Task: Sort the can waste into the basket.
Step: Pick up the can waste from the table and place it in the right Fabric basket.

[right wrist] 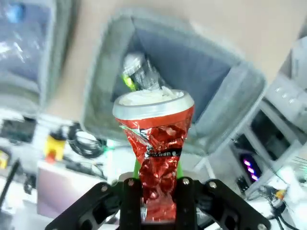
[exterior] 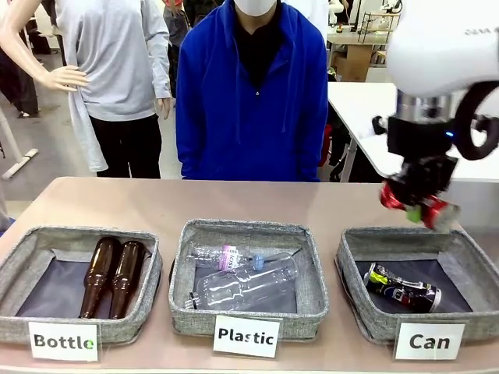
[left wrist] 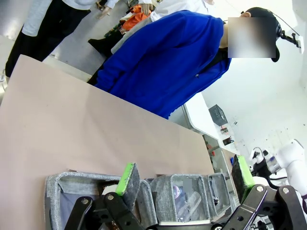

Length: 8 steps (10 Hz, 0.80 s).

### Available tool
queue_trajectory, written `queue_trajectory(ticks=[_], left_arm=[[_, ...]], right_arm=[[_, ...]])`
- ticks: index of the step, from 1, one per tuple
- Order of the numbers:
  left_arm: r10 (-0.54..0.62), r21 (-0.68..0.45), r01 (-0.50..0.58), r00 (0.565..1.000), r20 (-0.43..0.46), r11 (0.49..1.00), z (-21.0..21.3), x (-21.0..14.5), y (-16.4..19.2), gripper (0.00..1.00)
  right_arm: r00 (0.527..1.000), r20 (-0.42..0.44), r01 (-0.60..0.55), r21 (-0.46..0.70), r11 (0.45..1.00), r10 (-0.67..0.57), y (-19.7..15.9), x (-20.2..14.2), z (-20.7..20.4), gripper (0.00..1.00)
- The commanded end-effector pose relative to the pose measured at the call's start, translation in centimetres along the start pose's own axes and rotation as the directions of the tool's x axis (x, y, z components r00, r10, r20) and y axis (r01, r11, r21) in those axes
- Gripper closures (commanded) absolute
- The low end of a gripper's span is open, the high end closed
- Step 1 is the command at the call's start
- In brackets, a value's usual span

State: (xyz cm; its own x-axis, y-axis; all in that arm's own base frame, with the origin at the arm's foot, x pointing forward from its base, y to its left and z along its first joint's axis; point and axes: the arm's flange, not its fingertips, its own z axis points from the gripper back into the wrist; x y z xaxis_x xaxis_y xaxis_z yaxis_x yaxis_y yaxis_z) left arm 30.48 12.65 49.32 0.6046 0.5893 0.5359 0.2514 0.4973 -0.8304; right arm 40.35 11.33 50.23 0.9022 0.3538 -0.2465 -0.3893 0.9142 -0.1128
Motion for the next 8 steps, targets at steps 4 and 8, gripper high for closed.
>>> queue_trajectory(ticks=[4,8], left_arm=[[0.000,-0.014,0.000,1.000,0.012,1.000,0.0,0.0,0.1,0.00],[0.000,-0.014,0.000,1.000,0.012,1.000,0.0,0.0,0.1,0.00]], right_arm=[[0.788,0.164,-0.611,0.099,0.785,0.593,-5.6,-3.3,-4.2,1.00],[0.735,0.172,-0.672,0.060,0.738,0.656,-5.7,-3.6,-5.2,1.00]])
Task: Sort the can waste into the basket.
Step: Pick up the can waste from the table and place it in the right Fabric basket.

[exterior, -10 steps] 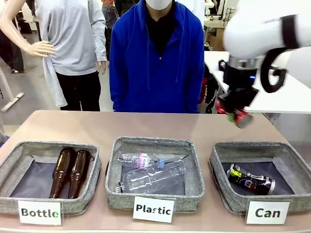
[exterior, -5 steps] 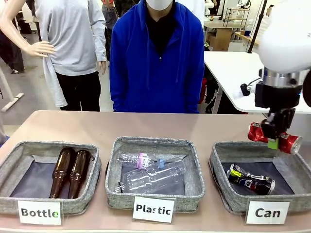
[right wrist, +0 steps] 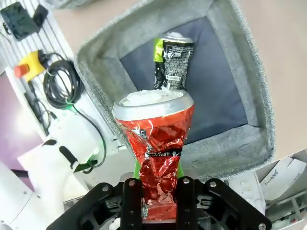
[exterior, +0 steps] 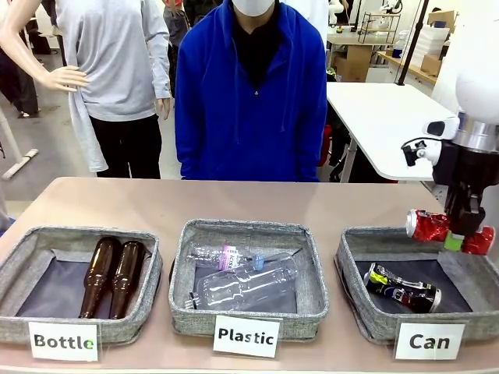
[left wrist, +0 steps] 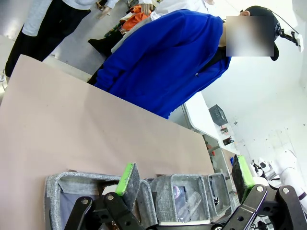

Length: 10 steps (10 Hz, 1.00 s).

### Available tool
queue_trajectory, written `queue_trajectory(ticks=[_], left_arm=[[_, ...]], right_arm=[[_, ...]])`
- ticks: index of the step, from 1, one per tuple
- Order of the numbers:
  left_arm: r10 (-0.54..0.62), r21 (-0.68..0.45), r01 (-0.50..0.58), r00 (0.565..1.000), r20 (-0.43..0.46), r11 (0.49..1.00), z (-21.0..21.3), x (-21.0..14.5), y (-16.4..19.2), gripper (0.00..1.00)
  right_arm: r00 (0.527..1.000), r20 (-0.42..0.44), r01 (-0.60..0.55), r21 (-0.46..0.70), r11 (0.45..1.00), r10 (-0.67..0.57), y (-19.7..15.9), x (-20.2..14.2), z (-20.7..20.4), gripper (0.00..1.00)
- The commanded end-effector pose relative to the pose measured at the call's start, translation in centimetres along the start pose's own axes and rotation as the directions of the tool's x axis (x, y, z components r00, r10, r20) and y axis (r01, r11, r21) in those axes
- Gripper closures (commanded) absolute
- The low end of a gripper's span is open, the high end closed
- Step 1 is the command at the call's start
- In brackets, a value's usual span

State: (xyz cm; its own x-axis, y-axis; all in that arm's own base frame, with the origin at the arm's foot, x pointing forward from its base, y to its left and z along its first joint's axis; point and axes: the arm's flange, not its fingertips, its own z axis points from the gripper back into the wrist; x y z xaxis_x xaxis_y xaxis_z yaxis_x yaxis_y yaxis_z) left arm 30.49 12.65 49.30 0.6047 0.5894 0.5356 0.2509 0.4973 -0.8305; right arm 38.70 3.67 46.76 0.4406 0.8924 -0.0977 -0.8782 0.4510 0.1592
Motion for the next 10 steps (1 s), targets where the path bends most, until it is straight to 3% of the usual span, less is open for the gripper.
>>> queue_trajectory(ticks=[1,2,3,4,5,6,7,8,9,10], left_arm=[[-0.001,-0.014,0.001,1.000,0.012,1.000,0.0,0.0,0.0,0.00],[-0.001,-0.014,0.001,1.000,0.012,1.000,0.0,0.0,0.0,0.00],[-0.001,-0.014,0.001,1.000,0.012,1.000,0.0,0.0,0.0,0.00],[-0.001,-0.014,0.001,1.000,0.012,1.000,0.0,0.0,0.0,0.00],[-0.001,-0.014,0.001,1.000,0.012,1.000,0.0,0.0,0.0,0.00],[-0.001,-0.014,0.001,1.000,0.012,1.000,0.0,0.0,0.0,0.00],[-0.001,-0.014,0.001,1.000,0.012,1.000,0.0,0.0,0.0,0.00],[-0.001,-0.014,0.001,1.000,0.012,1.000,0.0,0.0,0.0,0.00],[-0.001,-0.014,0.001,1.000,0.012,1.000,0.0,0.0,0.0,0.00],[-0.001,-0.014,0.001,1.000,0.012,1.000,0.0,0.0,0.0,0.00]], right_arm=[[1.000,0.019,-0.009,-0.039,0.999,0.010,0.5,0.1,-0.2,1.00],[1.000,0.021,-0.017,-0.074,0.997,0.019,0.5,0.4,-0.5,0.15],[1.000,0.017,-0.013,-0.088,0.996,0.014,0.7,0.6,-0.6,0.15],[1.000,0.014,-0.010,-0.090,0.996,0.011,0.7,0.6,-0.6,0.00],[1.000,0.022,-0.007,-0.092,0.996,0.009,0.7,0.6,-0.6,0.12],[0.999,0.046,0.000,-0.110,0.994,0.005,0.8,0.5,-0.7,0.00],[0.997,0.072,0.028,-0.088,0.996,-0.022,0.8,0.5,-0.6,0.00],[0.989,0.120,0.090,-0.014,0.996,-0.088,0.8,0.8,-0.3,0.00],[0.955,0.211,0.176,0.172,0.969,-0.211,1.2,1.1,0.6,0.00],[0.854,0.286,0.276,0.459,0.844,-0.435,1.7,1.2,1.5,0.00]])
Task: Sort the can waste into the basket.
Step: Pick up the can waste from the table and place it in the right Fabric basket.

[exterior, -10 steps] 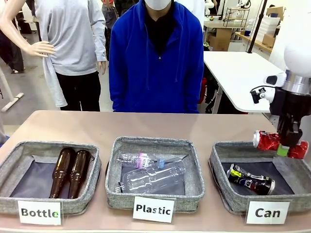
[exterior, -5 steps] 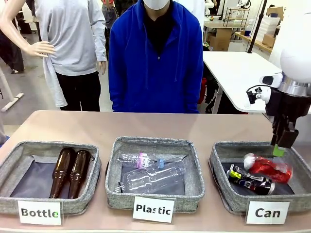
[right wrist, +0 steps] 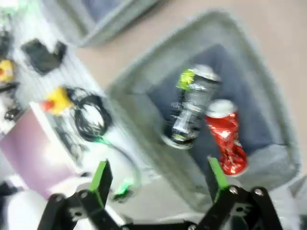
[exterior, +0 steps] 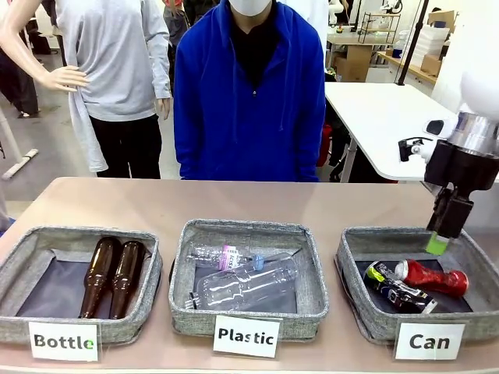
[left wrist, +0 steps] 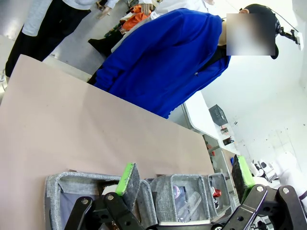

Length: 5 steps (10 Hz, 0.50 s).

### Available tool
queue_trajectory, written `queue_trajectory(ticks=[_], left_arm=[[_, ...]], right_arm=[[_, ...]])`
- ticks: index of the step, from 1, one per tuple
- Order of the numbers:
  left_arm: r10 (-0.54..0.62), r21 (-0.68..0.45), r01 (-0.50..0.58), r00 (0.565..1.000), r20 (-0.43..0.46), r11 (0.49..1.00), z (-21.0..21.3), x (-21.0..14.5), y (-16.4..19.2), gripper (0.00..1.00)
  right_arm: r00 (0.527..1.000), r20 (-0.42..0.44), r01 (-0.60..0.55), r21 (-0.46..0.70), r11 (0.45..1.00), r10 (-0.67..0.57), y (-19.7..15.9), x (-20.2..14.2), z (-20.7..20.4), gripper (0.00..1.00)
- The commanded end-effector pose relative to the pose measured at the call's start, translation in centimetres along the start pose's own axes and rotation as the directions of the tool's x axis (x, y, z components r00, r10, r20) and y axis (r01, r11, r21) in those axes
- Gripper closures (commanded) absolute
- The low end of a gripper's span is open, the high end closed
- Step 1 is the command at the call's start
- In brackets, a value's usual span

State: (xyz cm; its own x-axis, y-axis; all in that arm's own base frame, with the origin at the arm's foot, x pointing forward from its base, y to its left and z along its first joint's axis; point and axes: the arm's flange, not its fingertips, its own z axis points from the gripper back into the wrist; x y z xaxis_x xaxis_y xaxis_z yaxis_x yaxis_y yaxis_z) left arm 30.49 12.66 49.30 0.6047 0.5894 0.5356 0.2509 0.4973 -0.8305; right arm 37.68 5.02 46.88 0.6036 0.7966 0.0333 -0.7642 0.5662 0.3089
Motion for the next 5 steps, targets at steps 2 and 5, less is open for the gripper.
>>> queue_trajectory(ticks=[2,5], left_arm=[[-0.001,-0.014,0.001,1.000,0.012,1.000,0.0,0.0,0.0,0.00],[-0.001,-0.014,0.001,1.000,0.012,1.000,0.0,0.0,0.0,0.00]], right_arm=[[0.803,0.178,0.208,0.811,0.547,-0.569,-0.6,0.1,2.6,0.00],[0.354,0.164,-0.115,0.985,0.131,-0.921,0.3,-3.1,2.5,0.00]])
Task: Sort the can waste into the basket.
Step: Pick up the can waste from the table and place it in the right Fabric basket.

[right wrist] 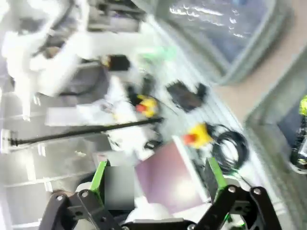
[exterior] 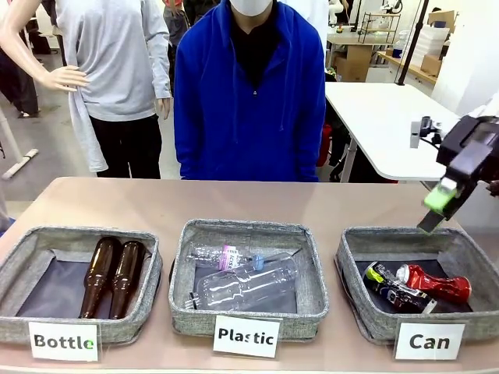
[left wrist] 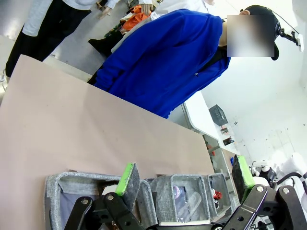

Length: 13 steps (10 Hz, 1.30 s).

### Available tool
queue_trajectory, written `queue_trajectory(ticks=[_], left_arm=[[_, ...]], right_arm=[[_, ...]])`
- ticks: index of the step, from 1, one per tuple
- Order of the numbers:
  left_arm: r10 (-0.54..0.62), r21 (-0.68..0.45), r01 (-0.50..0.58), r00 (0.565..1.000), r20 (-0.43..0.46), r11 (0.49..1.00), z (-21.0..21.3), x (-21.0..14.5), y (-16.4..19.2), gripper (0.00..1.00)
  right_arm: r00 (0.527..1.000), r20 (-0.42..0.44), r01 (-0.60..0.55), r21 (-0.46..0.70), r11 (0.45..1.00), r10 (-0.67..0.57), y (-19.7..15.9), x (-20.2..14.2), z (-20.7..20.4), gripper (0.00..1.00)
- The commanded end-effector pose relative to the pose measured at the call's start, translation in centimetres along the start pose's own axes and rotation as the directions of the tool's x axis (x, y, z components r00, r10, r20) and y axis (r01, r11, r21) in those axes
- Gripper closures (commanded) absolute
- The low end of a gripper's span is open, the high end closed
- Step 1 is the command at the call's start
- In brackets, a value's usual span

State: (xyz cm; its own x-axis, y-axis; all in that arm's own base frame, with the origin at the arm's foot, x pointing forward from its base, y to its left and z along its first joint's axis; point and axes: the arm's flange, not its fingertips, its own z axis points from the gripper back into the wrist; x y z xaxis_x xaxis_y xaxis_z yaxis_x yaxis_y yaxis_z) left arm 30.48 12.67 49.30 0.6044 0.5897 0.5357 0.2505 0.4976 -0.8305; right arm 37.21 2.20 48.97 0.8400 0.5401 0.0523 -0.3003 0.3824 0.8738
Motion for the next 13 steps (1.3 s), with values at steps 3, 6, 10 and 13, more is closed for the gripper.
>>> queue_trajectory(ticks=[3,6,10,13], left_arm=[[-0.001,-0.014,0.001,1.000,0.011,1.000,0.0,0.0,0.0,0.00],[-0.001,-0.014,0.001,1.000,0.011,1.000,0.0,0.0,0.0,0.00],[-0.001,-0.014,0.001,1.000,0.011,1.000,0.0,0.0,0.0,0.00],[-0.001,-0.014,0.001,1.000,0.011,1.000,0.0,0.0,0.0,0.00]], right_arm=[[0.123,0.873,-0.153,0.487,0.860,-0.473,3.6,-3.2,-5.1,0.00],[0.852,0.424,0.148,0.371,0.917,-0.308,1.1,-3.3,-2.9,0.00],[0.852,0.424,0.148,0.371,0.917,-0.308,1.1,-3.3,-2.9,0.00],[0.852,0.424,0.148,0.371,0.917,-0.308,1.1,-3.3,-2.9,0.00]])
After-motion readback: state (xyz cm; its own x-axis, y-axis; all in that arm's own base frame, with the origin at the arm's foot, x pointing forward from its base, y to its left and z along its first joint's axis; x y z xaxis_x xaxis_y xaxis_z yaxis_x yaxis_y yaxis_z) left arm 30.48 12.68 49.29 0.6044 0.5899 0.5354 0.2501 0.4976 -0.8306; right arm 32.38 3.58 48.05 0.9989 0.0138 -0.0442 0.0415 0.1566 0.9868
